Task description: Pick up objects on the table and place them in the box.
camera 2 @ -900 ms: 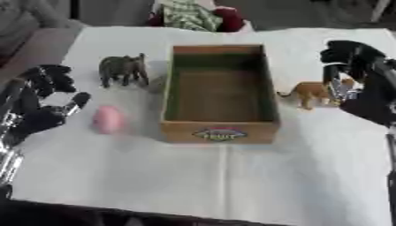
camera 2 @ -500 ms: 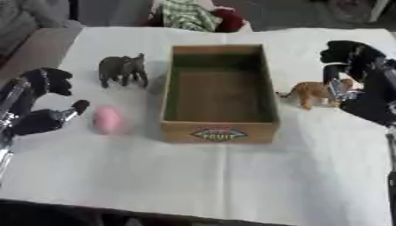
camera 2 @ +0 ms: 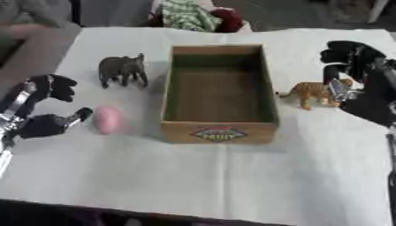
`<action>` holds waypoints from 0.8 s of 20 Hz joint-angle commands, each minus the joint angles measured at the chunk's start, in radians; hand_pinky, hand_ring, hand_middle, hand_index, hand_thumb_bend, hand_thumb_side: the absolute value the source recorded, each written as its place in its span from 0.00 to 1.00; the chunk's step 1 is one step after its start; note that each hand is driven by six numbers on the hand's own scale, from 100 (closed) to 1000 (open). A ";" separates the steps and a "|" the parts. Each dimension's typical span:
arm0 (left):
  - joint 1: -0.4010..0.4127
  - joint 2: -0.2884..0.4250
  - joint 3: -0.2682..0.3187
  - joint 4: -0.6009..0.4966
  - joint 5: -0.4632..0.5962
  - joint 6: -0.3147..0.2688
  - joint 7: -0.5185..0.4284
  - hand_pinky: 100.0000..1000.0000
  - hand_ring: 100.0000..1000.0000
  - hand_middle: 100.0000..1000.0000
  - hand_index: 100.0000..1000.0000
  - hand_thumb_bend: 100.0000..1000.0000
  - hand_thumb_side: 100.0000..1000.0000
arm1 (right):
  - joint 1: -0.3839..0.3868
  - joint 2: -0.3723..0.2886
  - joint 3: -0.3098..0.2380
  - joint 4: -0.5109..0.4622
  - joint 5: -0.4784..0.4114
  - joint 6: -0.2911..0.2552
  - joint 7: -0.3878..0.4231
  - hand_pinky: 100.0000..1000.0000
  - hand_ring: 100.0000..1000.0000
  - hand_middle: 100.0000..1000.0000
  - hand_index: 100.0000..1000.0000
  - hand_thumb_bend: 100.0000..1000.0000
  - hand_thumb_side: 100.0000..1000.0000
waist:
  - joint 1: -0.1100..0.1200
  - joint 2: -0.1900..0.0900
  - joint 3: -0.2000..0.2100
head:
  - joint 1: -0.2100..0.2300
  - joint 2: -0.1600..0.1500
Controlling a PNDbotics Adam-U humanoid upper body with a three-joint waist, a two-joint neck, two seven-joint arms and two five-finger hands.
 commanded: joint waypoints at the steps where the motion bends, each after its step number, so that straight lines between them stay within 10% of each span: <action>1: -0.020 0.031 -0.011 0.022 -0.022 0.004 -0.010 0.66 0.53 0.50 0.69 0.49 0.10 | -0.009 -0.014 -0.001 -0.009 0.003 -0.004 0.002 0.78 0.79 0.71 0.84 0.00 0.19 | -0.002 -0.016 -0.002 | 0.004 0.003; 16: -0.109 0.018 -0.062 0.203 -0.101 -0.006 0.011 0.65 0.53 0.50 0.69 0.52 0.11 | -0.010 -0.014 0.001 -0.005 0.002 -0.007 0.005 0.78 0.79 0.71 0.84 0.00 0.19 | -0.006 -0.011 -0.007 | 0.008 0.009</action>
